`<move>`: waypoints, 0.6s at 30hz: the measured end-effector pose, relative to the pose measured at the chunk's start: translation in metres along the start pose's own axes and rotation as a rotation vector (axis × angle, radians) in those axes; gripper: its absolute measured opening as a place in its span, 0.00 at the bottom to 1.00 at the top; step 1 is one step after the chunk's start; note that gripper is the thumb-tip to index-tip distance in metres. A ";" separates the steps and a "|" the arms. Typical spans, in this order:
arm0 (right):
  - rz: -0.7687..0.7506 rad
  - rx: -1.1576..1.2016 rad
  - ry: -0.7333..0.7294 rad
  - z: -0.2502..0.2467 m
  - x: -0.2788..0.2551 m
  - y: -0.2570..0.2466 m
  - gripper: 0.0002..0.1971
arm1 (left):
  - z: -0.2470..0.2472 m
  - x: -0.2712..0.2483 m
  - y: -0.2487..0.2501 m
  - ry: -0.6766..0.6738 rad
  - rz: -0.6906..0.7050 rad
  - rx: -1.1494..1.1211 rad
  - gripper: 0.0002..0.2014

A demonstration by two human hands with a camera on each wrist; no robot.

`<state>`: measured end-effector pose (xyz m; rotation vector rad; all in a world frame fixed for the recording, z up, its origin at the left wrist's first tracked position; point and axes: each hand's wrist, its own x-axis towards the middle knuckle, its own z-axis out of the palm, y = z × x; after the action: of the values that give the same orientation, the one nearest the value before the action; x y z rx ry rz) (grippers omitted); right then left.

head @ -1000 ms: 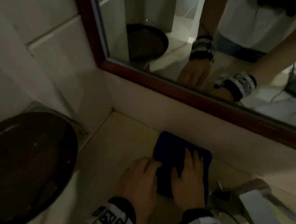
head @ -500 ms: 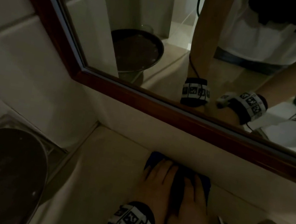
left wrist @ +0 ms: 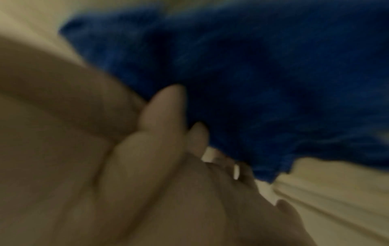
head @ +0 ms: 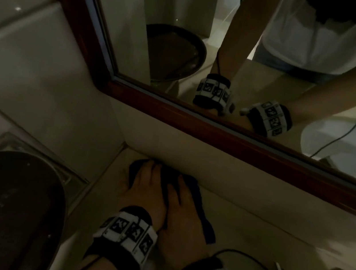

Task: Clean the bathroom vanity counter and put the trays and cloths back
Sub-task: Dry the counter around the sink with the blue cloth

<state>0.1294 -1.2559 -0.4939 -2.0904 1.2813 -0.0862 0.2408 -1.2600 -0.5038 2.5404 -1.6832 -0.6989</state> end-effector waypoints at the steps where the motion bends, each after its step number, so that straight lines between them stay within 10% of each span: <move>1: -0.025 0.046 -0.029 0.001 0.006 -0.003 0.53 | -0.007 0.003 -0.001 -0.019 -0.035 -0.026 0.31; 7: -0.098 0.088 -0.073 0.010 0.027 -0.009 0.61 | -0.032 0.008 -0.007 0.027 -0.069 0.090 0.28; 13: -0.168 0.166 -0.061 0.001 0.025 -0.006 0.34 | -0.043 -0.007 0.003 -0.143 -0.100 -0.026 0.22; 18: -0.160 0.201 -0.038 0.001 0.025 0.002 0.35 | -0.033 0.000 -0.001 -0.280 -0.136 0.101 0.29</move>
<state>0.1409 -1.2760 -0.5030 -2.0070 1.0358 -0.2347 0.2536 -1.2675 -0.4746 2.7581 -1.6679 -1.0495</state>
